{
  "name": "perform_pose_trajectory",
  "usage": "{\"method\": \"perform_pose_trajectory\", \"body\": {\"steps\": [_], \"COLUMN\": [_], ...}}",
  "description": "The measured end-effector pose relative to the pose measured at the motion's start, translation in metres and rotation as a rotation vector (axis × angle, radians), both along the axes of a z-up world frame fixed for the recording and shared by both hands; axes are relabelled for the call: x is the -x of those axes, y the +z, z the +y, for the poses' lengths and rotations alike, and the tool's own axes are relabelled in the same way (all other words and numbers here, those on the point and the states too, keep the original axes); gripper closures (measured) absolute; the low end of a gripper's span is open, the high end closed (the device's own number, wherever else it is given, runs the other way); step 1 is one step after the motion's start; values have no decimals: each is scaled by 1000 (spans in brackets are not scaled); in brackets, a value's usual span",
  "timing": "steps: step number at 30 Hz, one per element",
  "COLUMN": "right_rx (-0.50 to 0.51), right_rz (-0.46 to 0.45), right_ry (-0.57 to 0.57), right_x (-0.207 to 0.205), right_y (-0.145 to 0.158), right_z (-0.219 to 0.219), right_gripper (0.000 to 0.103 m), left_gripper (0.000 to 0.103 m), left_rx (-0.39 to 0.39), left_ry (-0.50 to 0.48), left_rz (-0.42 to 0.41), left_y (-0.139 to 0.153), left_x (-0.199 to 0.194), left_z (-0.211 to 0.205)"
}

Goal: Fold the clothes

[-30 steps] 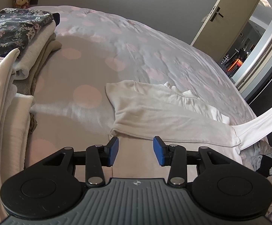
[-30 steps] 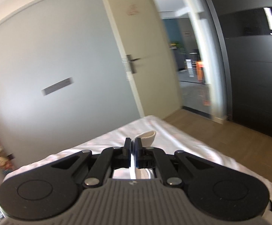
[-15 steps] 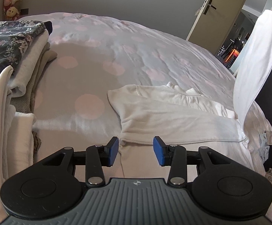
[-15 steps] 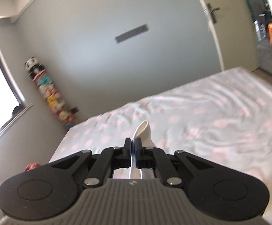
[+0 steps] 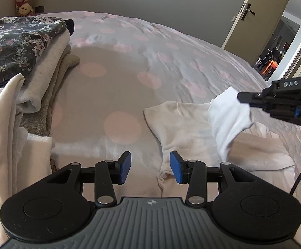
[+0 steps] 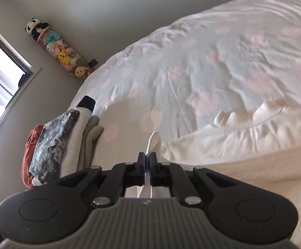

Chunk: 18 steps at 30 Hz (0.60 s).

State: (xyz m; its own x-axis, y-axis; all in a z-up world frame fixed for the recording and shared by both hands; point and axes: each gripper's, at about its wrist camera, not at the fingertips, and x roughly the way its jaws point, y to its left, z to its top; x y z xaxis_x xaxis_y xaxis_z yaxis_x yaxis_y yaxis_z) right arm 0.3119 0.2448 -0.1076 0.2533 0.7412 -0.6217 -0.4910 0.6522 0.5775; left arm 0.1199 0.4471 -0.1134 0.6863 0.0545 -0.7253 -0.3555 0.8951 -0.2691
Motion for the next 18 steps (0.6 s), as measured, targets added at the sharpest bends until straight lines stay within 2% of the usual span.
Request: {"method": "perform_pose_trajectory", "body": {"steps": [4, 7, 12, 18], "right_rx": [-7, -5, 20, 119], "right_rz": [61, 53, -8, -129], "right_ry": [20, 24, 15, -93], "right_x": [1, 1, 2, -5], "right_y": [-31, -33, -27, -10], "right_z": [7, -2, -33, -138], "right_gripper": [90, 70, 70, 70], "left_gripper": [64, 64, 54, 54], "left_rx": [2, 0, 4, -37], "left_ry": [-5, -11, -49, -102], "left_rz": [8, 14, -11, 29], "left_y": [-5, -6, -5, -10], "left_x": [-8, -16, -30, -53], "left_z": [2, 1, -7, -25]}}
